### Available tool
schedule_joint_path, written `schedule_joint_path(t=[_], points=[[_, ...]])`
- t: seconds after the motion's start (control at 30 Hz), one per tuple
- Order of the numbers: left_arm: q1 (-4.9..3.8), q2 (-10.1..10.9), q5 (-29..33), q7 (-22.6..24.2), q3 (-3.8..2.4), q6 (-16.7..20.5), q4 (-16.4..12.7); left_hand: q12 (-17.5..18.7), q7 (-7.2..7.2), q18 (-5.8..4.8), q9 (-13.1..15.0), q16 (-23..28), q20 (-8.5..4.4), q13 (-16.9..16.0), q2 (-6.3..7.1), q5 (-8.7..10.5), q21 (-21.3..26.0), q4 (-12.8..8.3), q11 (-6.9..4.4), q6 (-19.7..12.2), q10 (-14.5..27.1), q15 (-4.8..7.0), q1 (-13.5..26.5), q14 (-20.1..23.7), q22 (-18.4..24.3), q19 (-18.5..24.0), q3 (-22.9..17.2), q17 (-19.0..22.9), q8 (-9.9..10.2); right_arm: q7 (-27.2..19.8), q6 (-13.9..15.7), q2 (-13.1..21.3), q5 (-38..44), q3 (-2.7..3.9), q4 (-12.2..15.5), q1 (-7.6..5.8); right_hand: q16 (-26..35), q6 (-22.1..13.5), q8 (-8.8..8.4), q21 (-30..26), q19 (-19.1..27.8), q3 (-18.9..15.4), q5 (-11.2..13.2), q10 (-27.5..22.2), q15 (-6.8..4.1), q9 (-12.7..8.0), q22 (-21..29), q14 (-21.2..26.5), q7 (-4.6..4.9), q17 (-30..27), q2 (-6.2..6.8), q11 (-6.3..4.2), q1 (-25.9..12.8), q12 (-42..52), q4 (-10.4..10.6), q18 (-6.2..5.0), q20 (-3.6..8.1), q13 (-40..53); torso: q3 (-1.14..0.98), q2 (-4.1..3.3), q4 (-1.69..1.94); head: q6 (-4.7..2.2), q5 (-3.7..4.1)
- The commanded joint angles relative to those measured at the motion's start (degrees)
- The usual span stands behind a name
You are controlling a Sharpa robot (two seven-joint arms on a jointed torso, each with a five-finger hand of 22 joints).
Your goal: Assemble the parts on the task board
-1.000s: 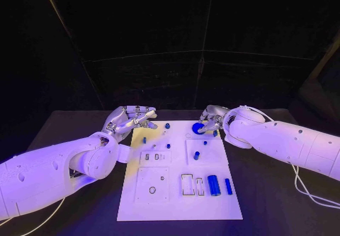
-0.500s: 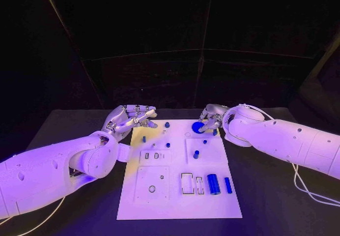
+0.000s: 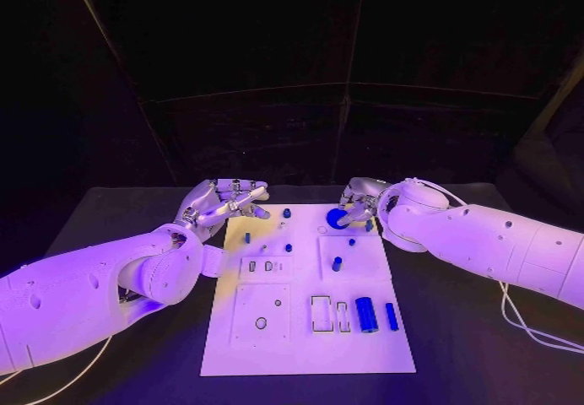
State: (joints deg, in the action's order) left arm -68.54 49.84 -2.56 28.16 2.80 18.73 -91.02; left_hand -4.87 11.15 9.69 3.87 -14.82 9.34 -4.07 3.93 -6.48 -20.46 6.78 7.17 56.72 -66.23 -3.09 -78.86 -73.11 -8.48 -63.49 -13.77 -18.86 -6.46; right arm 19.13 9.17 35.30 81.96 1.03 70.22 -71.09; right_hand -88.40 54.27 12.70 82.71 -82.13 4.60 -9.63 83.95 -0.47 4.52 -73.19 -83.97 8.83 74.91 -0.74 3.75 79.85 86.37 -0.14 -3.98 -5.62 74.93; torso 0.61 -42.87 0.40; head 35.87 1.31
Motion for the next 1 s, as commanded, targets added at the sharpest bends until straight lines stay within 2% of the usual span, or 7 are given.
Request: schedule_joint_path(t=[0.03,0.27,0.53,0.63,0.8,0.9,1.0], points=[[-0.08,0.0,0.1,0.3,-0.05,-0.6,-0.1,0.4,0.26,0.68,0.0,0.3,0.01,0.0,0.01,0.27,-0.1,-0.2,0.25,0.1,-0.1,-0.32,-0.4,0.3,0.0,0.0,-0.4,-0.2,0.3,0.2,4.7,0.2,3.6,-0.08,0.9,0.15,-0.3,1.7,0.59,0.5,-0.4,1.4,0.2,3.6,-0.59,0.2,-0.7,-5.3,-0.89,11.3,-1.77,-0.62,1.1,0.7,-0.5,0.68,0.39,11.5,-0.02,-0.01,0.03,0.03,-0.01],[-0.08,0.0,0.1,0.4,-0.05,-0.6,0.0,0.4,0.26,0.68,0.0,0.3,0.01,0.0,0.01,0.27,-0.1,-0.2,0.25,0.1,-0.1,-0.32,-0.4,0.3,0.0,0.0,-0.4,-0.2,0.3,-0.7,9.6,0.9,5.9,-0.07,4.2,0.28,-0.3,2.6,0.36,0.8,-0.8,3.2,-0.8,4.0,-0.96,-0.1,-1.4,-5.3,-1.2,11.5,-2.02,-0.97,1.1,1.1,-1.4,0.84,0.84,12.0,-0.02,0.0,0.0,-0.09,-0.14],[-0.08,0.1,0.1,0.5,-0.05,-0.5,0.1,0.5,0.26,0.69,0.0,0.3,0.01,0.0,-0.04,0.26,-0.1,-0.2,0.25,0.1,-0.1,-0.31,-0.4,0.3,0.0,0.0,-0.5,-0.2,0.3,-0.5,11.0,0.7,9.8,-0.05,8.8,0.28,-0.3,2.6,-0.43,1.0,-0.9,4.6,-1.9,3.9,-0.97,-0.4,-1.7,-5.3,-1.11,11.5,-1.6,-0.93,-0.4,0.8,-1.5,0.9,0.94,11.8,0.01,-0.03,0.07,-0.36,-0.09],[-0.08,0.2,0.1,0.5,-0.05,-0.4,0.2,0.5,0.26,0.69,0.0,0.3,0.01,0.0,-0.04,0.26,-0.1,-0.2,0.25,0.1,-0.1,-0.31,-0.4,0.3,0.0,0.0,-0.5,-0.2,0.3,-0.3,11.0,-0.7,11.4,-0.05,8.8,0.27,-0.3,2.6,-0.53,1.0,-0.9,4.7,-1.9,3.9,-0.96,-0.4,-1.7,-5.3,-1.09,11.5,-1.48,-0.91,-0.6,0.8,-1.5,0.9,0.93,11.8,-0.02,-0.06,0.09,-0.37,-0.13],[-0.08,0.1,0.1,0.5,-0.05,-0.3,0.3,0.5,0.25,0.69,0.0,0.3,0.0,0.0,-0.08,0.26,-0.1,-0.3,0.24,0.2,-0.1,-0.3,-0.5,0.3,0.0,0.0,-0.6,-0.3,0.3,-0.2,10.7,-3.0,13.1,-0.05,7.8,0.27,-0.3,2.6,-0.64,1.0,-0.9,4.8,-1.8,3.9,-0.95,-0.5,-1.7,-5.3,-1.07,11.5,-1.31,-0.89,-0.8,0.8,-1.5,0.91,0.93,11.9,0.07,-0.11,0.25,-0.29,-0.06],[-0.08,0.0,0.1,0.6,-0.05,-0.3,0.3,0.5,0.25,0.69,0.0,0.3,0.0,0.0,-0.08,0.26,-0.1,-0.3,0.24,0.2,-0.1,-0.3,-0.5,0.3,0.0,0.0,-0.6,-0.3,0.3,-0.4,10.4,-4.8,14.0,-0.11,6.8,0.28,-0.3,2.6,-0.67,1.0,-0.9,4.9,-1.8,3.9,-0.94,-0.5,-1.8,-5.3,-1.07,11.5,-1.27,-0.88,-0.9,0.8,-1.5,0.91,0.92,11.8,0.04,-0.06,0.03,-0.35,-0.21],[-0.08,0.0,0.1,0.6,-0.06,-0.3,0.4,0.5,0.25,0.69,0.0,0.3,0.0,0.0,-0.08,0.26,-0.1,-0.3,0.24,0.2,-0.1,-0.3,-0.5,0.3,0.0,0.0,-0.6,-0.3,0.3,-0.7,10.1,-6.4,14.4,-0.27,5.7,0.35,-0.3,2.7,-0.7,1.0,-1.0,4.9,-1.7,3.9,-0.94,-0.5,-1.8,-5.3,-1.07,11.5,-1.27,-0.88,-0.9,0.8,-1.5,0.92,0.92,11.9,0.01,-0.09,0.02,-0.37,-0.18]])
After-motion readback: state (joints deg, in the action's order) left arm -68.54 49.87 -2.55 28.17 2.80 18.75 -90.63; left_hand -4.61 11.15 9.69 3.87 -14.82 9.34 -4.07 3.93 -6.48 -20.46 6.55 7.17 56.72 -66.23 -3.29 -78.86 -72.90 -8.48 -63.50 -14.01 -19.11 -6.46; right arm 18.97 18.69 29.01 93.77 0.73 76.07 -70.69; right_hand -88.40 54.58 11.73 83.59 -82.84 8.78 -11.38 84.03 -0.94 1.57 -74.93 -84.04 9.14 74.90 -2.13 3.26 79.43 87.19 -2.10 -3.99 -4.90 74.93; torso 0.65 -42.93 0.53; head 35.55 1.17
